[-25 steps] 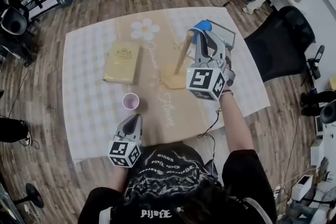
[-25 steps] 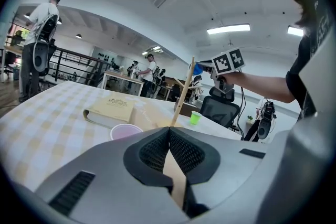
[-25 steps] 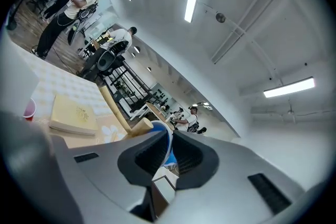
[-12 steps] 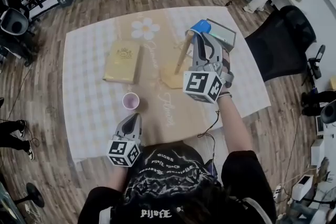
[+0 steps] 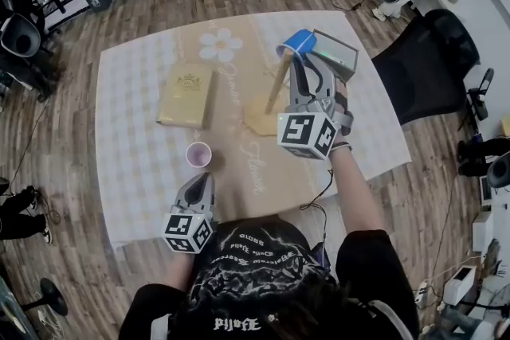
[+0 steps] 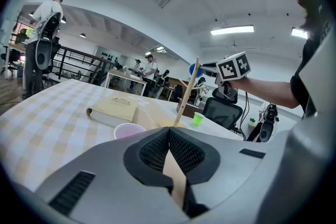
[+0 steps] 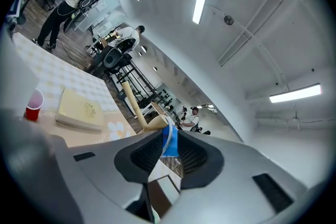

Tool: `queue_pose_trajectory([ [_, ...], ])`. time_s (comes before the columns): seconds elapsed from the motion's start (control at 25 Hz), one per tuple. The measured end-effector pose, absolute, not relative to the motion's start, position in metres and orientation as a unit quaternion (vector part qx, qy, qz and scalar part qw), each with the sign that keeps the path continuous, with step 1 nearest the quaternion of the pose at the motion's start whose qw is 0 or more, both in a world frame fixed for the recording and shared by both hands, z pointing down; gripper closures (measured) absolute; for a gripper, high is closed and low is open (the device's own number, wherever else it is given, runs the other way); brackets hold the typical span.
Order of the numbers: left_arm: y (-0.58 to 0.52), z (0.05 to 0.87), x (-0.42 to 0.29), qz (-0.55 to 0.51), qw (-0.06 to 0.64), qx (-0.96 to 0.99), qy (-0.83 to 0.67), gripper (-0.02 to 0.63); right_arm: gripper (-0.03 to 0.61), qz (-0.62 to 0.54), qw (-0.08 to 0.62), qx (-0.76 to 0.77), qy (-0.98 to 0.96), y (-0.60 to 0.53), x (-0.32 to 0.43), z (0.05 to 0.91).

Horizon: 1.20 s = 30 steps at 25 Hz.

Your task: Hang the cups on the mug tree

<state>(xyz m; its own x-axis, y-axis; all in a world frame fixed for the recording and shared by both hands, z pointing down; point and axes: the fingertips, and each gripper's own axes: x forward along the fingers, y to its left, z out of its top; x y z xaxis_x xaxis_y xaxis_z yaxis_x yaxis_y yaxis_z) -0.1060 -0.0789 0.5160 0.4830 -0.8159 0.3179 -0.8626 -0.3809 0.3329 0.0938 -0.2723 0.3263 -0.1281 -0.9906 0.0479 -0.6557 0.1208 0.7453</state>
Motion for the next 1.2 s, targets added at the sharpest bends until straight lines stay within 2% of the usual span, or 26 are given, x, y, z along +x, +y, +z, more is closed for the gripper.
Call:
queue_pose_trajectory([
  [0.52, -0.081, 0.513, -0.108, 0.047, 0.226, 0.830, -0.508, 0.594, 0.422, -0.260, 0.257, 0.587, -0.722, -0.259, 0.088, 0.327],
  [0.72, -0.082, 0.507, -0.114, 0.038, 0.221, 0.825, -0.520, 0.594, 0.417, -0.216, 0.232, 0.601, -0.734, -0.245, 0.101, 0.332],
  [1.2, -0.084, 0.509, -0.149, 0.026, 0.235, 0.795, -0.559, 0.592, 0.425, -0.007, 0.159, 0.675, -0.721, -0.235, 0.197, 0.389],
])
